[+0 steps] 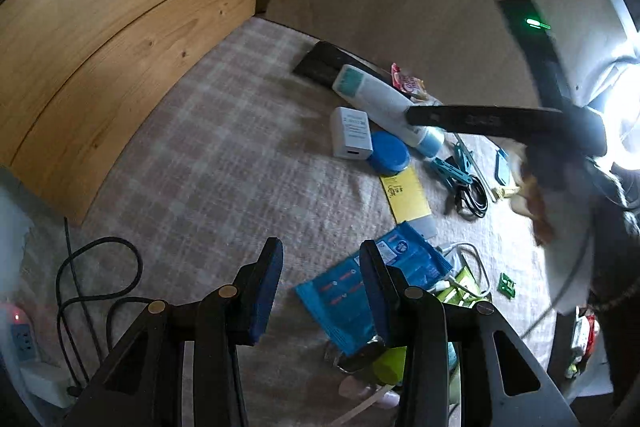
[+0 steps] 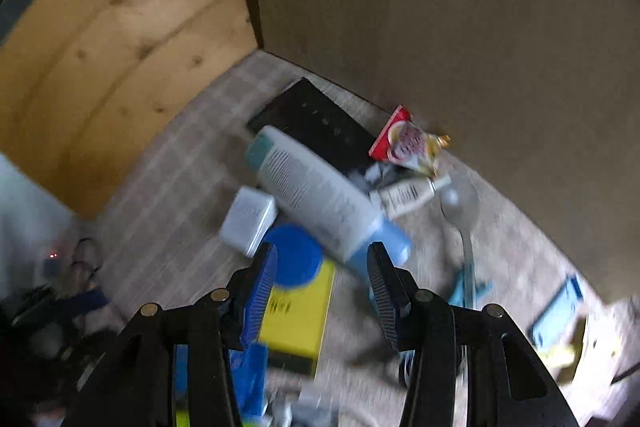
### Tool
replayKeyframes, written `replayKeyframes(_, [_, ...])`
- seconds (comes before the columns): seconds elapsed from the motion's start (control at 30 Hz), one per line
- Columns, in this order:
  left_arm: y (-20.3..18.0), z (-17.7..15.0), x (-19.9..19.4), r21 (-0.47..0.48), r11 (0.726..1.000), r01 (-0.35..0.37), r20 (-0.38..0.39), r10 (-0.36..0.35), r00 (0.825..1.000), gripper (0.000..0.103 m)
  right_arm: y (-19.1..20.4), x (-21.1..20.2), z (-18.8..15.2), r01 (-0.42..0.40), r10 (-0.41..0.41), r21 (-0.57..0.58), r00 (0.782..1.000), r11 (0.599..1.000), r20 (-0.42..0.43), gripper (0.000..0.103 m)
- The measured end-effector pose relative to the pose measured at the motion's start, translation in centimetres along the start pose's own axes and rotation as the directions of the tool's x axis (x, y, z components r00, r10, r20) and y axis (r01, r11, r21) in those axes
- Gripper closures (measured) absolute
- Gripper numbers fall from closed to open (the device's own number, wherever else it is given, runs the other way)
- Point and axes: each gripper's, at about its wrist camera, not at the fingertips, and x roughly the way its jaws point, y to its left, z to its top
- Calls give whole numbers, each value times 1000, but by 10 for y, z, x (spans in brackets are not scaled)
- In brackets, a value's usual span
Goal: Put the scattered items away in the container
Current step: 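Reach into the pile and grasp the white lotion bottle with the right gripper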
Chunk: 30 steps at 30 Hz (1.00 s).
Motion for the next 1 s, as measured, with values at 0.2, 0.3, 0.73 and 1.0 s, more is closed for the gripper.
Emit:
replayKeyframes(0.2, [3,5,4,1,1000,3,-1,-3,1000,60,18,28,18,83,-85,-113,996,990,-8,55])
replayKeyframes(0.3, [3,7,5,1,1000,0,-1,0,1000,60,27,33,21,100,-105,-177,994,979,-19,52])
replayKeyframes(0.73, [-2,0,15,-11,1000,28,-30,-28,999,60,12,44,-11,16,-30,-109,991,994,-129,73])
replayKeyframes(1.0, [-38,-14,26,52,996,69,-65,-65,996,60,-18,15,-71,-89,101,99,988,991,-119,75])
